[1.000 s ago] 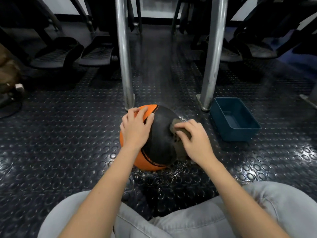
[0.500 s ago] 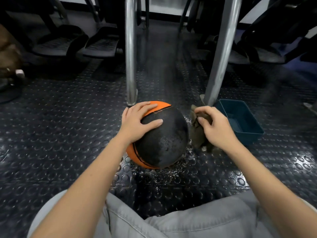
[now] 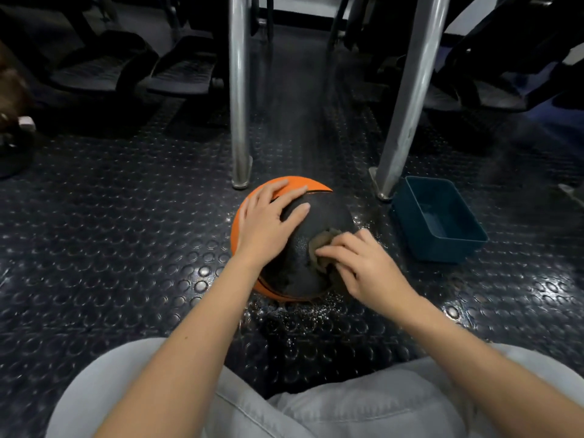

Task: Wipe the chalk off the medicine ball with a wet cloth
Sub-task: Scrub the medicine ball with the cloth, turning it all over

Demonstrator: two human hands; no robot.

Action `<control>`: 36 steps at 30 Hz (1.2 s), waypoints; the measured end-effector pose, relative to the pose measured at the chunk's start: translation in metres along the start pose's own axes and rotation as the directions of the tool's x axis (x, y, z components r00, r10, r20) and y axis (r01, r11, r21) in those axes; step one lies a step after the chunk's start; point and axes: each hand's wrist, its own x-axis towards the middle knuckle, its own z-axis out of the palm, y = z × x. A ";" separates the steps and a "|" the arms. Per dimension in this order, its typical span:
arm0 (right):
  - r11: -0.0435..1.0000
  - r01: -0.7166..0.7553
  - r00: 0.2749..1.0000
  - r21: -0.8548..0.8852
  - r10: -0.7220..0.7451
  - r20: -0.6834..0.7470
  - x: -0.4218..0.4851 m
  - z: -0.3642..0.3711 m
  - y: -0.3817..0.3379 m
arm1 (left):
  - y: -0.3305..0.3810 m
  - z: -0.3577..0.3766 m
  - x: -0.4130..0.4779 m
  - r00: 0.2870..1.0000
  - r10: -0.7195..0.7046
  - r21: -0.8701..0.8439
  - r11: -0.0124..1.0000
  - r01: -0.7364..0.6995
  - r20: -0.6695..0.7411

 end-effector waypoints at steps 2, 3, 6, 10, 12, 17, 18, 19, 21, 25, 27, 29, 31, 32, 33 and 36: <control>0.992 -0.124 0.988 0.027 0.125 -0.085 0.012 0.002 0.012 | -0.005 -0.006 -0.001 1.000 -0.011 -0.028 1.000 0.012 0.023; 0.971 -0.234 0.961 0.059 0.240 -0.136 0.018 0.004 0.017 | -0.007 -0.007 -0.003 0.999 -0.013 -0.031 0.999 0.014 0.029; 0.907 -0.404 0.881 0.119 0.421 -0.215 0.024 0.014 0.012 | -0.006 -0.006 -0.006 0.998 -0.058 -0.046 0.997 0.058 -0.010; 0.997 -0.078 0.990 0.014 0.079 -0.114 0.005 0.015 -0.019 | -0.006 -0.003 -0.005 0.992 -0.100 -0.060 0.994 0.095 -0.080; 0.989 -0.148 0.982 -0.017 0.144 -0.122 0.014 0.011 0.001 | -0.008 -0.003 -0.003 0.993 -0.099 -0.072 0.993 0.094 -0.067; 0.812 -0.555 0.789 0.180 0.582 -0.197 0.027 0.018 0.036 | -0.005 -0.001 -0.008 0.994 -0.068 -0.075 0.995 0.062 -0.081; 0.820 -0.529 0.791 0.221 0.570 -0.223 0.025 0.021 0.022 | -0.005 0.001 -0.008 0.993 -0.075 -0.072 0.995 0.068 -0.096; 0.852 -0.471 0.819 0.229 0.518 -0.247 0.021 0.022 0.005 | -0.004 0.002 -0.008 0.991 -0.084 -0.064 0.995 0.077 -0.105; 0.935 -0.311 0.908 0.173 0.346 -0.237 0.012 0.020 -0.019 | -0.002 0.003 -0.007 0.989 -0.102 -0.047 0.994 0.098 -0.106; 0.930 -0.364 0.916 0.041 0.366 -0.166 0.034 0.012 0.023 | -0.005 0.001 -0.009 0.989 -0.102 -0.056 0.994 0.096 -0.110; 0.836 -0.532 0.827 0.135 0.548 -0.127 0.039 0.010 0.046 | -0.005 0.003 -0.011 0.991 -0.086 -0.044 0.996 0.082 -0.105; 0.766 -0.594 0.764 0.246 0.633 -0.127 0.036 0.010 0.038 | -0.002 0.005 -0.011 0.991 -0.078 -0.023 0.997 0.076 -0.113; 0.813 -0.514 0.801 0.273 0.569 -0.186 0.029 0.014 0.010 | -0.001 0.006 -0.007 0.986 -0.101 -0.010 0.995 0.101 -0.136; 0.860 -0.444 0.846 0.250 0.495 -0.200 0.024 0.015 -0.003 | -0.001 0.006 -0.006 0.983 -0.114 -0.009 0.993 0.114 -0.143; 0.899 -0.381 0.890 0.215 0.420 -0.178 0.020 0.017 -0.013 | -0.002 0.005 -0.006 0.981 -0.119 -0.015 0.993 0.118 -0.153; 0.947 -0.295 0.944 0.127 0.309 -0.114 0.028 0.014 -0.003 | -0.008 0.000 -0.005 0.978 -0.140 -0.074 0.989 0.130 -0.156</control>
